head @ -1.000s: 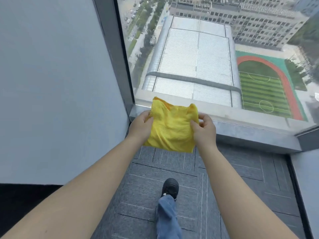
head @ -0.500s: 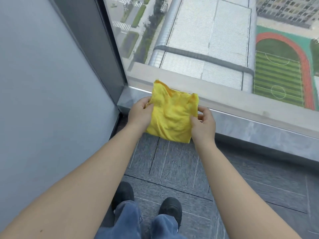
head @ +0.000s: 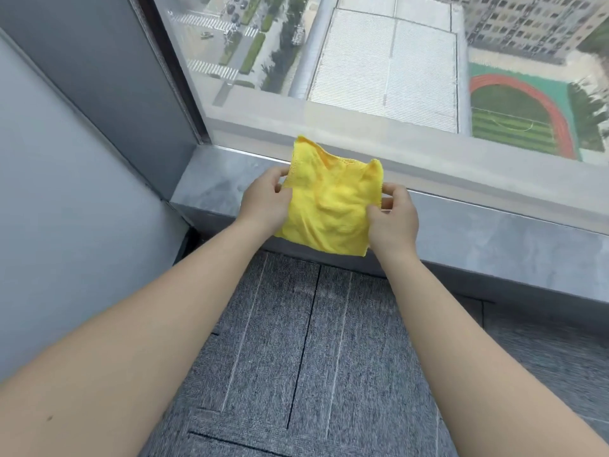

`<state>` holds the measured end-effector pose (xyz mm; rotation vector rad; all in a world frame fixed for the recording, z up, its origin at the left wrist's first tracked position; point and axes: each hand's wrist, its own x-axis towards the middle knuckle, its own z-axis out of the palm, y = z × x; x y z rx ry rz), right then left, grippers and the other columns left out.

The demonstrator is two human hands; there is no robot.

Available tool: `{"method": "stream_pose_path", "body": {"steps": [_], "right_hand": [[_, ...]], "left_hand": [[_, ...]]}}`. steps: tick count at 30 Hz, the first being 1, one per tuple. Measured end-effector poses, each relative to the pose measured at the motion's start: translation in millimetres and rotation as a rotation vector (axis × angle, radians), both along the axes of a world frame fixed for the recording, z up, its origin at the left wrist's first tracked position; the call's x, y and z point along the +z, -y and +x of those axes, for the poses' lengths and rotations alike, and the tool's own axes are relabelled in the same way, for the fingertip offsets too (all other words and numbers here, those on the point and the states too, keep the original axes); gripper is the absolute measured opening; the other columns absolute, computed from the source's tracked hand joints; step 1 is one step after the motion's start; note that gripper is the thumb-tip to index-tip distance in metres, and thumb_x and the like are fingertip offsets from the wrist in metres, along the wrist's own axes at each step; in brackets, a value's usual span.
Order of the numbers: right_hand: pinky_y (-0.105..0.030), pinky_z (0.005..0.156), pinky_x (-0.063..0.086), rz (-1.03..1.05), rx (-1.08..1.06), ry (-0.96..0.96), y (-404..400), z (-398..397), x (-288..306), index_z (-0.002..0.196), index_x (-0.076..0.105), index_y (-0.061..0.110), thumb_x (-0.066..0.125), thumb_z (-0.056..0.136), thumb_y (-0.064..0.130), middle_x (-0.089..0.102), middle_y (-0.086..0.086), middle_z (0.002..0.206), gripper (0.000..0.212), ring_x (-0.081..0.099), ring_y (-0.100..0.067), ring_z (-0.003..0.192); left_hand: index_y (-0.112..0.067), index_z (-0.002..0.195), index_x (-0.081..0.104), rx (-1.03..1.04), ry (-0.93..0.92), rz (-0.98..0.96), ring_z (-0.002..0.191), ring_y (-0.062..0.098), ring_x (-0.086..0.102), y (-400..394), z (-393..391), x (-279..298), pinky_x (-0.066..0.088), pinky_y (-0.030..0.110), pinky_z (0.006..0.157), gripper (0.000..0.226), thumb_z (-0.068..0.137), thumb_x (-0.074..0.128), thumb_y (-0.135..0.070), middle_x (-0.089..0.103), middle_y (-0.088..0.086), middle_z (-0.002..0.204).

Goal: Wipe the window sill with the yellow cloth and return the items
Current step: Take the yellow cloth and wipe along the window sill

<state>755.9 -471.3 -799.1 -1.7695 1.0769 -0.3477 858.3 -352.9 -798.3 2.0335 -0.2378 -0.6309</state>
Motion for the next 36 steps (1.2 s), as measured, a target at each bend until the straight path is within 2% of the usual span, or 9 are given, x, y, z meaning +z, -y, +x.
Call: {"method": "stream_pose_path", "body": {"steps": [4, 8, 11, 14, 17, 26, 31, 33, 36], "right_hand": [[-0.024, 0.104, 0.027, -0.217, 0.064, -0.088, -6, 2, -10, 0.133, 0.041, 0.003, 0.050, 0.084, -0.002, 0.044, -0.015, 0.135, 0.051, 0.042, -0.025, 0.126], [-0.021, 0.110, 0.014, -0.388, 0.340, -0.092, -22, 9, -13, 0.136, 0.039, 0.002, 0.048, 0.089, 0.002, 0.034, -0.014, 0.149, 0.048, 0.026, -0.025, 0.141], [-0.037, 0.117, 0.008, -0.463, 0.525, -0.214, -27, 30, -19, 0.142, 0.035, 0.016, 0.049, 0.092, 0.017, 0.021, -0.007, 0.156, 0.052, 0.015, -0.025, 0.145], [-0.061, 0.111, -0.008, -0.444, 0.641, -0.492, -27, 43, -29, 0.146, 0.015, 0.039, 0.039, 0.092, 0.048, -0.006, -0.001, 0.160, 0.060, -0.012, -0.033, 0.146], [-0.067, 0.106, -0.014, -0.492, 0.672, -0.653, -29, 42, -44, 0.146, -0.001, 0.041, 0.028, 0.086, 0.066, -0.020, -0.005, 0.157, 0.071, -0.023, -0.038, 0.142], [-0.061, 0.112, -0.010, -0.597, 0.508, -0.660, -50, 72, -55, 0.149, 0.001, 0.018, 0.023, 0.095, 0.049, -0.007, -0.012, 0.159, 0.066, -0.009, -0.034, 0.146], [-0.043, 0.118, -0.003, -0.753, 0.751, -0.431, -49, 61, -61, 0.147, 0.020, 0.016, 0.011, 0.091, 0.040, 0.011, -0.010, 0.159, 0.062, 0.007, -0.028, 0.147], [-0.036, 0.118, -0.001, -0.701, 0.769, -0.321, -45, 52, -58, 0.145, 0.028, 0.014, 0.013, 0.086, 0.036, 0.019, -0.010, 0.157, 0.064, 0.012, -0.027, 0.147], [-0.034, 0.117, 0.010, -0.449, 0.546, -0.109, -44, 52, -49, 0.142, 0.033, 0.010, 0.019, 0.085, 0.032, 0.028, -0.013, 0.153, 0.063, 0.019, -0.027, 0.145]], "left_hand": [[-0.010, 0.127, 0.044, -0.009, 0.055, 0.108, 0.108, 0.029, 0.053, -6, 4, -9, 0.041, 0.034, 0.092, 0.042, 0.086, 0.049, -0.007, 0.056, 0.016, 0.119], [-0.008, 0.121, 0.050, -0.053, 0.165, 0.208, 0.121, 0.027, 0.046, -21, 4, -14, 0.035, 0.031, 0.098, 0.035, 0.086, 0.048, -0.010, 0.051, 0.015, 0.131], [-0.010, 0.118, 0.053, -0.097, 0.295, 0.287, 0.125, 0.030, 0.038, -29, 9, -18, 0.030, 0.034, 0.101, 0.032, 0.086, 0.046, -0.012, 0.051, 0.013, 0.132], [-0.011, 0.116, 0.055, -0.110, 0.395, 0.373, 0.127, 0.030, 0.033, -38, 14, -22, 0.025, 0.036, 0.103, 0.030, 0.087, 0.045, -0.014, 0.052, 0.010, 0.132], [-0.009, 0.116, 0.054, -0.120, 0.437, 0.393, 0.128, 0.030, 0.034, -49, 19, -28, 0.024, 0.036, 0.104, 0.032, 0.087, 0.043, -0.015, 0.051, 0.011, 0.133], [-0.001, 0.125, 0.046, -0.116, 0.438, 0.418, 0.136, 0.030, 0.029, -85, 36, -39, 0.015, 0.034, 0.112, 0.037, 0.090, 0.040, -0.010, 0.037, 0.019, 0.145], [0.000, 0.130, 0.039, -0.094, 0.430, 0.429, 0.139, 0.026, 0.024, -99, 35, -42, 0.010, 0.030, 0.113, 0.040, 0.092, 0.039, -0.012, 0.031, 0.020, 0.147], [0.000, 0.131, 0.037, -0.088, 0.423, 0.422, 0.139, 0.026, 0.024, -101, 30, -43, 0.010, 0.030, 0.113, 0.040, 0.092, 0.038, -0.011, 0.031, 0.020, 0.147], [0.001, 0.131, 0.037, -0.073, 0.417, 0.403, 0.139, 0.026, 0.025, -102, 25, -44, 0.011, 0.030, 0.113, 0.040, 0.092, 0.038, -0.010, 0.032, 0.021, 0.147]]}}
